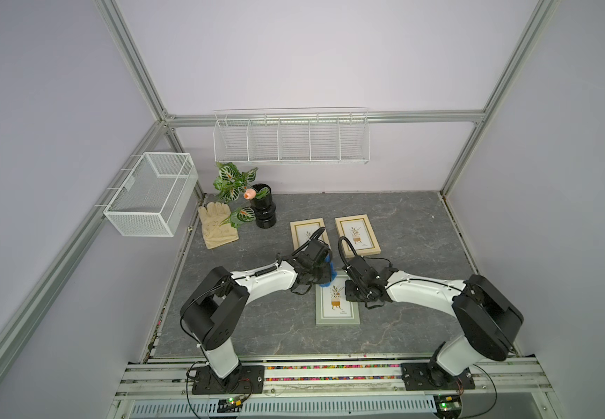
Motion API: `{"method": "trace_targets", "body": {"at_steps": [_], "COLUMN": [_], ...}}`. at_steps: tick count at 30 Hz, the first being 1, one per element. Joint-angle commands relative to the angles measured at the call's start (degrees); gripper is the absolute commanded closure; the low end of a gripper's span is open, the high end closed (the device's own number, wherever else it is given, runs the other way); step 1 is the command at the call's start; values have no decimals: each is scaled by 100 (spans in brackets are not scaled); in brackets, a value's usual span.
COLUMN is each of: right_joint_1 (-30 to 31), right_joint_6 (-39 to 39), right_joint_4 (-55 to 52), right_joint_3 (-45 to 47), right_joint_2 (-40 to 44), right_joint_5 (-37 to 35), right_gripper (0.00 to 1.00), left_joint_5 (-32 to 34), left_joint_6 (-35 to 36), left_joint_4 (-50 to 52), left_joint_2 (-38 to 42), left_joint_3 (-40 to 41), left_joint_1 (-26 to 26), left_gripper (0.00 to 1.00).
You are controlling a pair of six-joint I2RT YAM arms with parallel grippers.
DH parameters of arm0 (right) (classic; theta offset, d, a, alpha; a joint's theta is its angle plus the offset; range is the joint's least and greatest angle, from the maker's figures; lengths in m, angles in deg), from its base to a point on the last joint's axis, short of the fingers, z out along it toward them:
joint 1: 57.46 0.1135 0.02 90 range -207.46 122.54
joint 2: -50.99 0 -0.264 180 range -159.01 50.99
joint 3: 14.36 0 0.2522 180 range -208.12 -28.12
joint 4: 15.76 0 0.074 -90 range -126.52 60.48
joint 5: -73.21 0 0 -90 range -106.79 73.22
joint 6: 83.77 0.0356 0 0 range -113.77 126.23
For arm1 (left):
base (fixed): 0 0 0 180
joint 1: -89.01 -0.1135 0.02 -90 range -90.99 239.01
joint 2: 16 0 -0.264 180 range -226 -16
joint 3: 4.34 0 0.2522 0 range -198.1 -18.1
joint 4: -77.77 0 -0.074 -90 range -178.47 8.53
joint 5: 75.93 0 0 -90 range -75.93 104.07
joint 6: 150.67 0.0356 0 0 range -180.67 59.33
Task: Wipe the picture frame with a cloth
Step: Wipe the dirt from the picture frame.
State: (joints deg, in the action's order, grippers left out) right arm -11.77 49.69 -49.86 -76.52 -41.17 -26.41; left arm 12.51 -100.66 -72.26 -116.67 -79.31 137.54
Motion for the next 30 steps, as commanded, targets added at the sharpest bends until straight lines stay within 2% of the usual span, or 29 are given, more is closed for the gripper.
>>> {"method": "trace_targets", "body": {"at_steps": [1, 4, 6, 9, 13, 19, 22, 27, 30], "right_joint_1": [-69, -69, -69, -64, -77, -81, -101, -110, -113], "right_joint_6": [12, 13, 13, 20, 21, 8, 18, 10, 28], "right_joint_4": [-489, -484, -504, -524, -541, -594, -585, -600, -600], "right_joint_3": [270, 262, 252, 266, 270, 259, 270, 270, 270], "right_joint_2": [-208, -197, -200, -188, -199, -189, -180, -192, -189], "right_joint_5": [-278, -271, -268, -301, -334, -371, -380, -382, -382], "right_gripper": [82, 82, 82, 82, 82, 82, 82, 82, 82], "left_joint_5": [-236, -521, -442, -388, 170, 484, 322, -118, -241], "left_joint_6": [-31, -209, -202, -196, 90, 56, -56, -610, -918], "left_joint_4": [-100, -328, -192, -145, 465, 968, 950, 463, 236], "left_joint_2": [-443, -707, -723, -483, -50, 466, 727, 1021, 1181], "left_joint_3": [-507, -683, -696, -295, 38, 347, 659, 1333, 1668], "left_joint_1": [313, 327, 286, 38, -155, -128, 81, 759, 838], "left_gripper": [100, 100, 100, 100, 100, 100, 100, 100, 100]}}
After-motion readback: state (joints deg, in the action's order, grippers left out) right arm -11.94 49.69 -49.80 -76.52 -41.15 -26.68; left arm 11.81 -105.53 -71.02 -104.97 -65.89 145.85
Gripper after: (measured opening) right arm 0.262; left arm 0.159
